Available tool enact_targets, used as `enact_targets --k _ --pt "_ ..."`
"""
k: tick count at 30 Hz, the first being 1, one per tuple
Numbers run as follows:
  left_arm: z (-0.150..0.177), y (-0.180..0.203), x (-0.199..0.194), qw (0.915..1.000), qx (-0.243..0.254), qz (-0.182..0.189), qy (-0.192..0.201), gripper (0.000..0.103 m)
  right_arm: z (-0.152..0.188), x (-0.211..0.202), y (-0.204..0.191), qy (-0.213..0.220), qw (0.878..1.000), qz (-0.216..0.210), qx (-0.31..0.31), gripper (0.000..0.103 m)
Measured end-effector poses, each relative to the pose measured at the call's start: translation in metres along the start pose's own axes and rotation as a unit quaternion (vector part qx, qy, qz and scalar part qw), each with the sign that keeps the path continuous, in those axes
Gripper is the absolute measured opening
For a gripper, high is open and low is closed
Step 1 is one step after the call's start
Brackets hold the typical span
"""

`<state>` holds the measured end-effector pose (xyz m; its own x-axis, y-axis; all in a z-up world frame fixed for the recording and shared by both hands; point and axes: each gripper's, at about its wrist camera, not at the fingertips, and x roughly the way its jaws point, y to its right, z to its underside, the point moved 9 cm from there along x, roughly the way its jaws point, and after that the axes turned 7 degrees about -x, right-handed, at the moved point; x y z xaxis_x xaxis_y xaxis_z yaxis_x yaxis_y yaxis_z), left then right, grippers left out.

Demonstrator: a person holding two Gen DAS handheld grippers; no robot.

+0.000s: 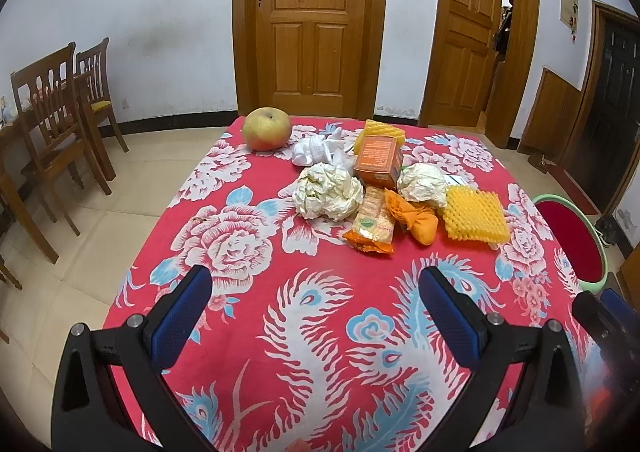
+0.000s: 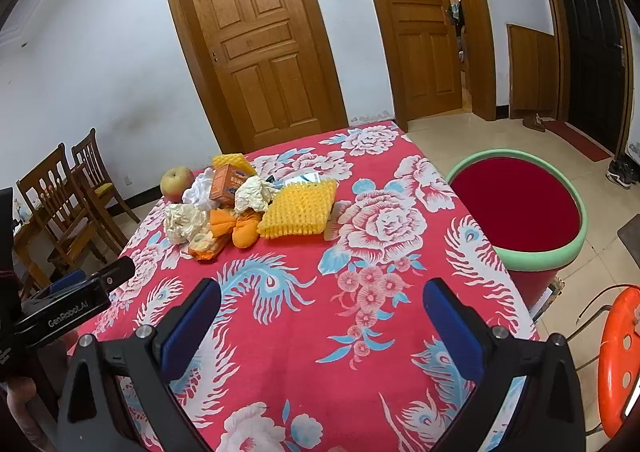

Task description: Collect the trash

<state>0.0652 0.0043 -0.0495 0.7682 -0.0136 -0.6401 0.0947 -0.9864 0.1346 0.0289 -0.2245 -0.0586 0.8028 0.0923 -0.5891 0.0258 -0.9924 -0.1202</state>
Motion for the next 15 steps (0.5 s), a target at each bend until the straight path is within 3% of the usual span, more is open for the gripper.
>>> enact_targets --k 15 --pt "0.0052 -0.0068 0.0077 0.9998 -0.013 0.002 -0.018 0.102 0.0043 -0.0038 0.0095 -0.006 1.000 -0.001 0.006 0.103"
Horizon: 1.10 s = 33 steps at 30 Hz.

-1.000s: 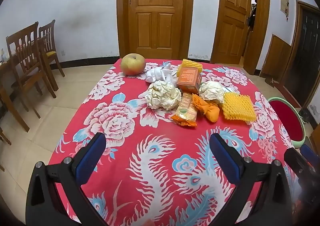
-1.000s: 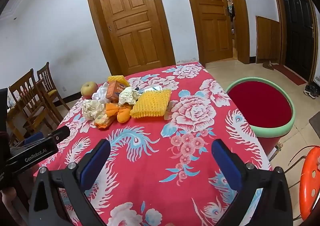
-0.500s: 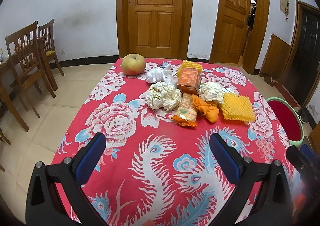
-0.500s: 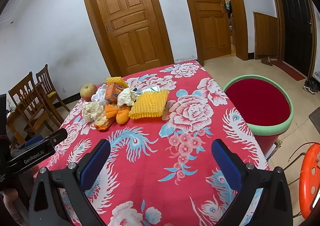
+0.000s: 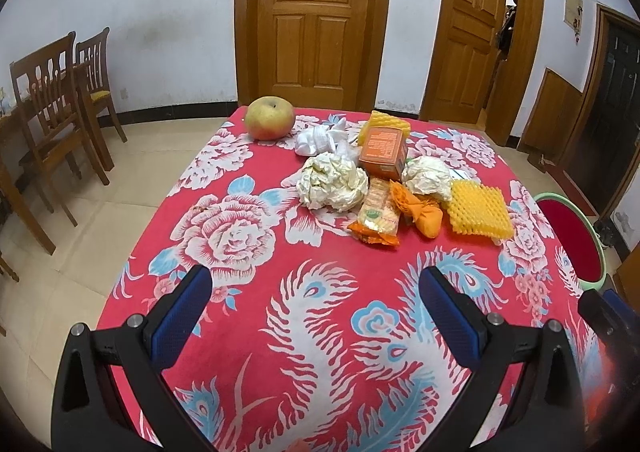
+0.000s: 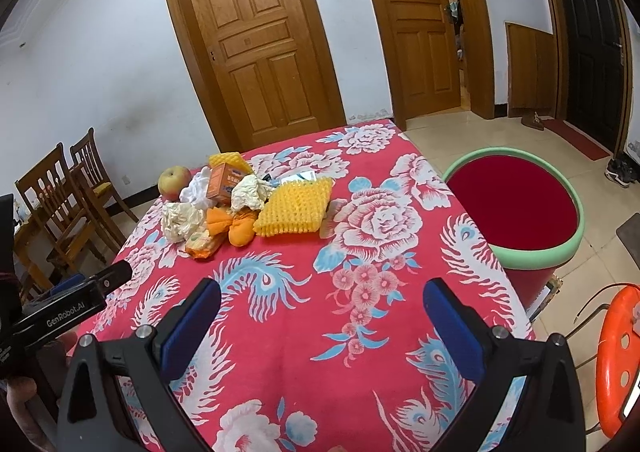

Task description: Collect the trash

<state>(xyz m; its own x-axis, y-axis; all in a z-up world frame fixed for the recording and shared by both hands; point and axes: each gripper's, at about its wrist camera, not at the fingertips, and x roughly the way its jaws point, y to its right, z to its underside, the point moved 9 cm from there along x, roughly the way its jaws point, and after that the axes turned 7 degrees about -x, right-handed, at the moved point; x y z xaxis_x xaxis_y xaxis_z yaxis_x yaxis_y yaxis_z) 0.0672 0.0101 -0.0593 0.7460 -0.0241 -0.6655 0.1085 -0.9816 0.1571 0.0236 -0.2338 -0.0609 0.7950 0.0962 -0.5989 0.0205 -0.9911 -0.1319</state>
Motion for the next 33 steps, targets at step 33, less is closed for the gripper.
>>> enact_targets --k 33 --pt "-0.0023 -0.0047 -0.0049 1.0000 -0.002 -0.005 0.004 0.101 -0.0010 -0.0035 -0.0014 0.003 1.000 -0.001 0.003 0.103"
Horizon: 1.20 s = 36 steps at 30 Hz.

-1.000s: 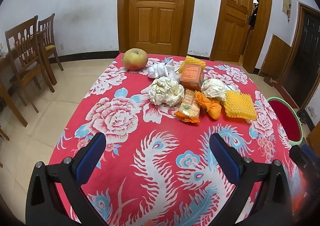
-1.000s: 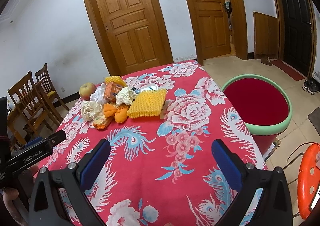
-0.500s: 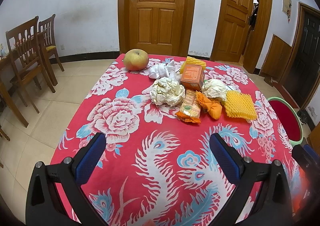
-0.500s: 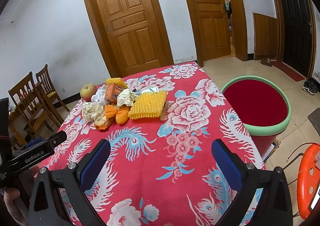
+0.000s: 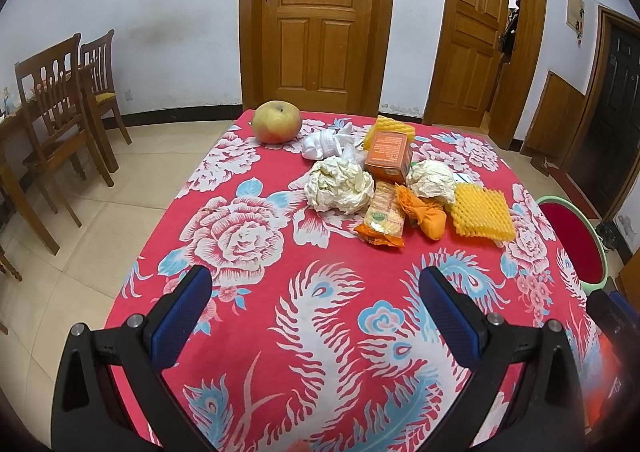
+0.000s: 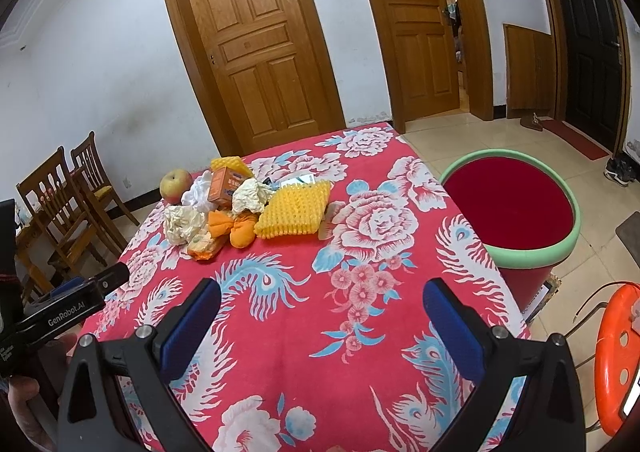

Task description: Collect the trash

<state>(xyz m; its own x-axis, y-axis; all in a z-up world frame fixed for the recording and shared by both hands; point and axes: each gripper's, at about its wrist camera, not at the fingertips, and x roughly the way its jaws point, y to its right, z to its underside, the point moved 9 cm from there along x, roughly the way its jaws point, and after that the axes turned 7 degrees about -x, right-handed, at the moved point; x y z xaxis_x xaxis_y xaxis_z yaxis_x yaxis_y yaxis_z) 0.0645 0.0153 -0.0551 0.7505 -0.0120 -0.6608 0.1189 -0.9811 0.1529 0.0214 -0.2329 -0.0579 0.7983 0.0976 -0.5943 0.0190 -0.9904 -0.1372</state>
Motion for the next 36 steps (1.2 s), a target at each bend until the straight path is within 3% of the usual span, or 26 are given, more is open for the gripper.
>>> enact_targets --k 23,36 --pt "0.000 -0.004 -0.002 1.0000 -0.001 0.000 -0.001 0.101 -0.001 0.000 0.000 0.000 1.000 -0.001 0.001 0.103" --pt "-0.023 -0.006 0.023 0.9998 0.009 -0.004 -0.016 0.101 -0.010 0.020 0.000 -0.018 1.000 0.003 -0.009 0.103"
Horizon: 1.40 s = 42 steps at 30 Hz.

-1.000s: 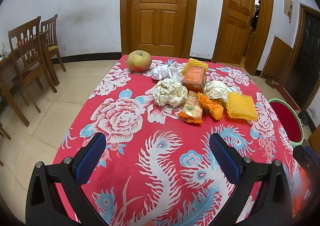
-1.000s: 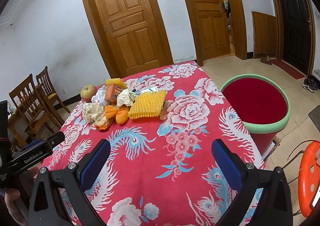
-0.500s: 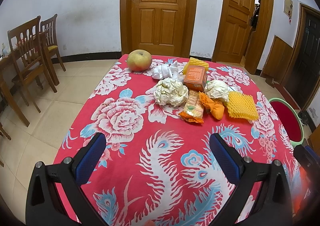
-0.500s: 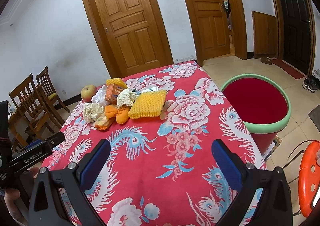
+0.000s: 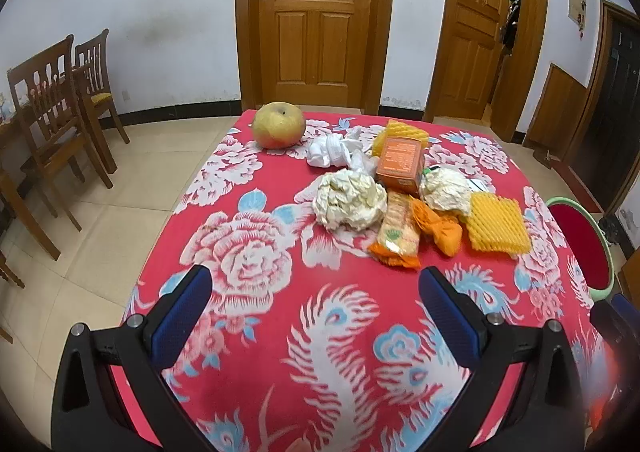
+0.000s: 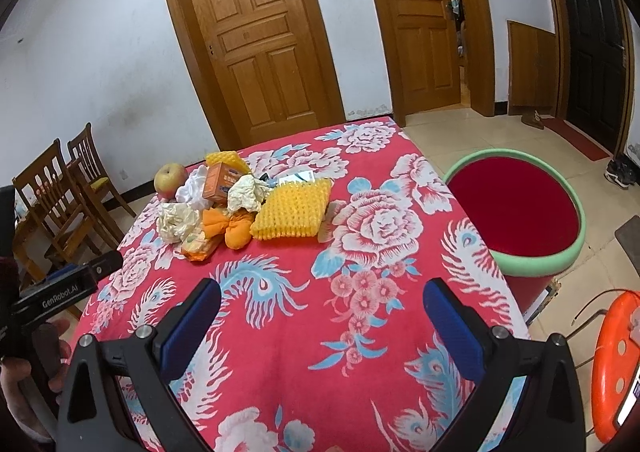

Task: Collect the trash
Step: 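Grasp the yellow foam net with the right tool while the left tool grasps crumpled white paper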

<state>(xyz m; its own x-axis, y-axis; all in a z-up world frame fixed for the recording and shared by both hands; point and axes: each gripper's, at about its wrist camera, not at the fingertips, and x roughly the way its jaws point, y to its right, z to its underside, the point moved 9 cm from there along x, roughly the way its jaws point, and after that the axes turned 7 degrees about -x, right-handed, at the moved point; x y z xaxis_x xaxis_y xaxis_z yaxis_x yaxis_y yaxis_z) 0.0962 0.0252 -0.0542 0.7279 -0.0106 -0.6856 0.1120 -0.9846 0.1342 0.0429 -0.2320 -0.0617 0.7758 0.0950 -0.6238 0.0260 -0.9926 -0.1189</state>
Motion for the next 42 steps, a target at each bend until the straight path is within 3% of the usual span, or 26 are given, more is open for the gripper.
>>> enact_targets --k 11,24,30,33,36,38,40,42 --pt "-0.039 0.008 0.050 0.9997 0.016 0.004 -0.019 0.101 -0.031 0.039 -0.014 -0.024 0.999 0.001 -0.024 0.103" --pt "-0.040 0.014 0.109 0.9964 0.031 0.039 -0.069 0.100 -0.040 0.111 -0.022 -0.087 0.995 0.029 -0.032 0.102" --pt "-0.033 0.012 0.124 0.9951 0.025 0.042 -0.086 0.095 -0.031 0.135 -0.022 -0.121 0.993 0.013 -0.013 0.079" --pt "-0.029 0.012 0.126 0.9942 0.024 0.049 -0.093 0.085 -0.027 0.141 -0.024 -0.128 0.992 0.006 -0.014 0.069" --pt "-0.026 0.015 0.123 0.9920 0.015 0.073 -0.102 0.065 -0.024 0.145 -0.027 -0.131 0.991 -0.008 -0.009 0.058" --pt "-0.024 0.017 0.120 0.9909 0.010 0.084 -0.105 0.046 -0.023 0.144 -0.029 -0.130 0.991 -0.018 -0.007 0.052" --pt "-0.022 0.020 0.116 0.9900 0.010 0.092 -0.106 0.037 -0.023 0.141 -0.030 -0.125 0.992 -0.028 -0.005 0.043" --pt "-0.022 0.023 0.112 0.9912 0.014 0.088 -0.098 0.034 -0.024 0.138 -0.030 -0.121 0.992 -0.035 -0.002 0.029"
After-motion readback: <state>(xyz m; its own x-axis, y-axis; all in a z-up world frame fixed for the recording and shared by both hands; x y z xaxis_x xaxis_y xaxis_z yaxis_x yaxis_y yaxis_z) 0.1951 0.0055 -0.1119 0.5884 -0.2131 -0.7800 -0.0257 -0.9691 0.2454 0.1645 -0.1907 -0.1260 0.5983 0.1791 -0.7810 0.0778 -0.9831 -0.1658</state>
